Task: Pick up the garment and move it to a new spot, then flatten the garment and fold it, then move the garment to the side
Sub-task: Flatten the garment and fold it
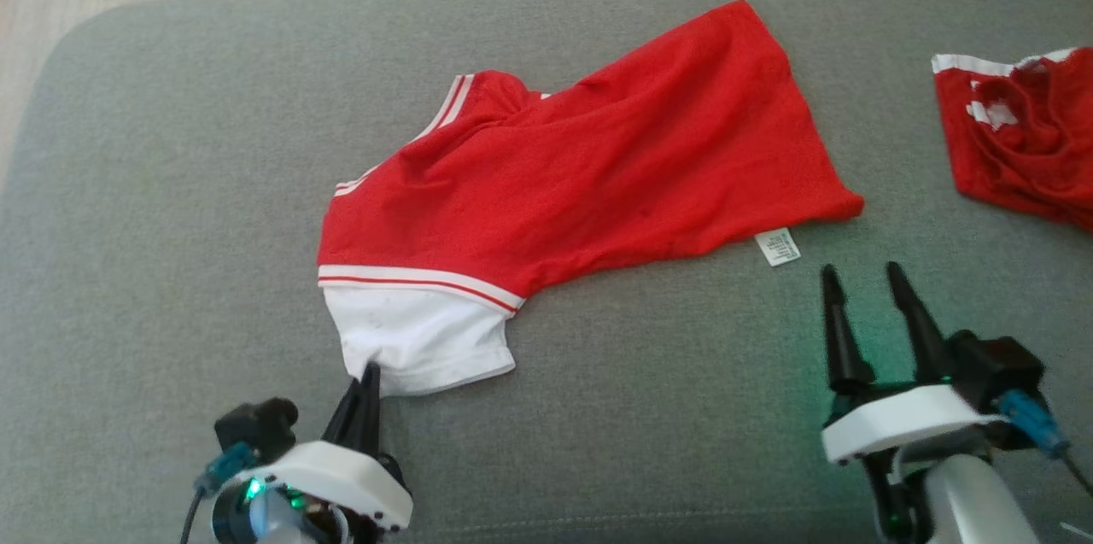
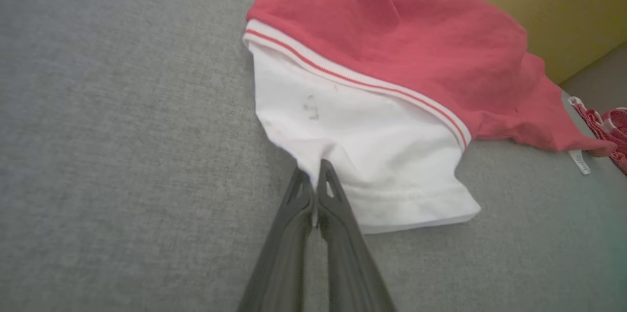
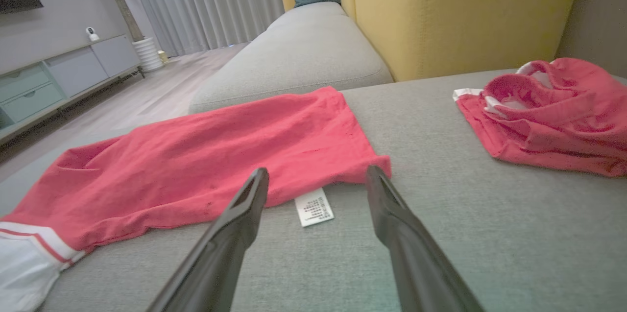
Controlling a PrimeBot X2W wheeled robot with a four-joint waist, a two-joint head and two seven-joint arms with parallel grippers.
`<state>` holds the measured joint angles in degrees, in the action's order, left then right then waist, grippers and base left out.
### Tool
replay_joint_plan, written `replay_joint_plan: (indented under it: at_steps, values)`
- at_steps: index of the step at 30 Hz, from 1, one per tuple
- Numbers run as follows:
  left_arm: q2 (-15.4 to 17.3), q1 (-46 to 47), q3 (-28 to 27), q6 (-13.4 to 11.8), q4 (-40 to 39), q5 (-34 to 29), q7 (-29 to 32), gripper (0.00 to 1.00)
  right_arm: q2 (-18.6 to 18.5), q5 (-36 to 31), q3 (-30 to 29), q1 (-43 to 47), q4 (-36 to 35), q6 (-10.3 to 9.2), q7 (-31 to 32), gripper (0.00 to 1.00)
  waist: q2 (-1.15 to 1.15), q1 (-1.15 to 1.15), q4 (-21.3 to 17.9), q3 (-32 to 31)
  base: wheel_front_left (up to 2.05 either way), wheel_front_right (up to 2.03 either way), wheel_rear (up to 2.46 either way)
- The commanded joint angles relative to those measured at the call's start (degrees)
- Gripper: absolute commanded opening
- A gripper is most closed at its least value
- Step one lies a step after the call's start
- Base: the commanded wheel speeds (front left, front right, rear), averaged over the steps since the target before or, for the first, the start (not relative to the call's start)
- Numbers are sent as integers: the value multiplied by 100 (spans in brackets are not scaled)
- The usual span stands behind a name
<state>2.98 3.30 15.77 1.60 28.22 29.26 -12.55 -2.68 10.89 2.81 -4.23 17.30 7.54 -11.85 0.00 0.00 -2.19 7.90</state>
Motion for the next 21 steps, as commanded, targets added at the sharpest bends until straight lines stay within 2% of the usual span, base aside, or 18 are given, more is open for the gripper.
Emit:
replay_joint_plan:
  at_steps: [1,5,9,15,21]
  values:
    - [5,237,-188,32,-190,-8,-89,0,-20,-65,51,-288,-133,-5,-38,100,0,0,31,-11,0,0,0]
    - [58,185,-308,-11,-576,-22,-165,0,-20,-203,-354,-405,47,-5,-18,100,0,0,161,-51,0,0,0]
    - [154,-5,-538,-140,-1291,-28,-210,0,-20,-393,-794,-663,378,-5,160,100,0,0,340,-65,0,0,0]
    - [219,-212,-591,-271,-1964,-56,-169,0,-20,-548,-989,-1060,976,-5,527,100,0,0,528,17,0,0,0]
    - [213,-284,-529,-339,-2182,-54,-92,0,-20,-595,-1011,-1393,1554,-5,573,100,0,0,630,147,0,0,0]
